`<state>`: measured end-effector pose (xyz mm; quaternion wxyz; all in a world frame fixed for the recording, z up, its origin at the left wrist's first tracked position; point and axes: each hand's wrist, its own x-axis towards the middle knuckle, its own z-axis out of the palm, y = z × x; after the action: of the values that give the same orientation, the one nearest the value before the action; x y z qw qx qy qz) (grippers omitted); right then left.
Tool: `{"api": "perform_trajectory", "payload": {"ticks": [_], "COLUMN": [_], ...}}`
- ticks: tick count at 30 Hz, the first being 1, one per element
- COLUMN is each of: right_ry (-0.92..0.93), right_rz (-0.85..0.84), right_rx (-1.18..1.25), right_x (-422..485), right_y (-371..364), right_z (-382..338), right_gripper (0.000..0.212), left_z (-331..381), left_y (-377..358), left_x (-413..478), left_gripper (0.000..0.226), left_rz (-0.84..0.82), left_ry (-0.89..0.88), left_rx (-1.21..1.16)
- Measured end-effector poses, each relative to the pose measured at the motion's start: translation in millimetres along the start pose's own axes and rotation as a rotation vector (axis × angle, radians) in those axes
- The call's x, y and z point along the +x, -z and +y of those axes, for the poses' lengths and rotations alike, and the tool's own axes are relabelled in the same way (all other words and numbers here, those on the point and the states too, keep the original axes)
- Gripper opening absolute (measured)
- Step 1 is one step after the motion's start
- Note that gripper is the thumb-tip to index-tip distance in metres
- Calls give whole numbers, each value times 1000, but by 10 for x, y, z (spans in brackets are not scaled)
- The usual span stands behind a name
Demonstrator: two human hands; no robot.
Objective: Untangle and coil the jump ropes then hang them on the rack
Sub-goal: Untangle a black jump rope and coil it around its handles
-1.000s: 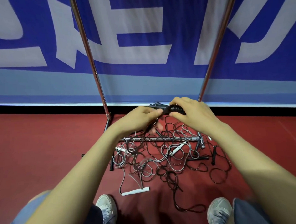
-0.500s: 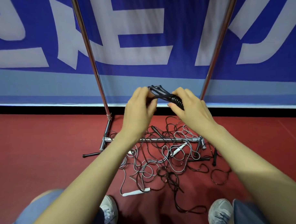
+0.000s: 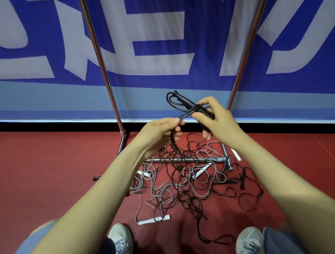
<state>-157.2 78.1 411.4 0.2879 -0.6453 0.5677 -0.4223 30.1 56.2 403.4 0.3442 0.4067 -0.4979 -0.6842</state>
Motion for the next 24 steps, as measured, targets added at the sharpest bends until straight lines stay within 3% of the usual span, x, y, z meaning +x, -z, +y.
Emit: {"api": "perform_trajectory", "payload": {"ticks": [7,9,13,20,24], "right_ry": [-94,-110,-153,-170,-164], "right_rz": [-162,-169,-139,-9,41], "right_rx": [458,508,584,335,410], "right_x": [14,3,7,19,-17], "right_y": [43,14,-32,-123,-108], "right_z": [-80,-86,-105,-75,-94], "right_gripper": [10,9,9,22,23], "left_z": [-84,-87,-88,-206,-164], "left_y": [-7,-6,-37,-54,-43], "left_x": [38,42,27,-18,-12], "left_gripper": [15,9,24,28,27], "left_rz": [163,129,46,-14,-8], "left_ry": [-278,-326,-343,-306,-320], "left_rx": [231,220,218,273,315]}}
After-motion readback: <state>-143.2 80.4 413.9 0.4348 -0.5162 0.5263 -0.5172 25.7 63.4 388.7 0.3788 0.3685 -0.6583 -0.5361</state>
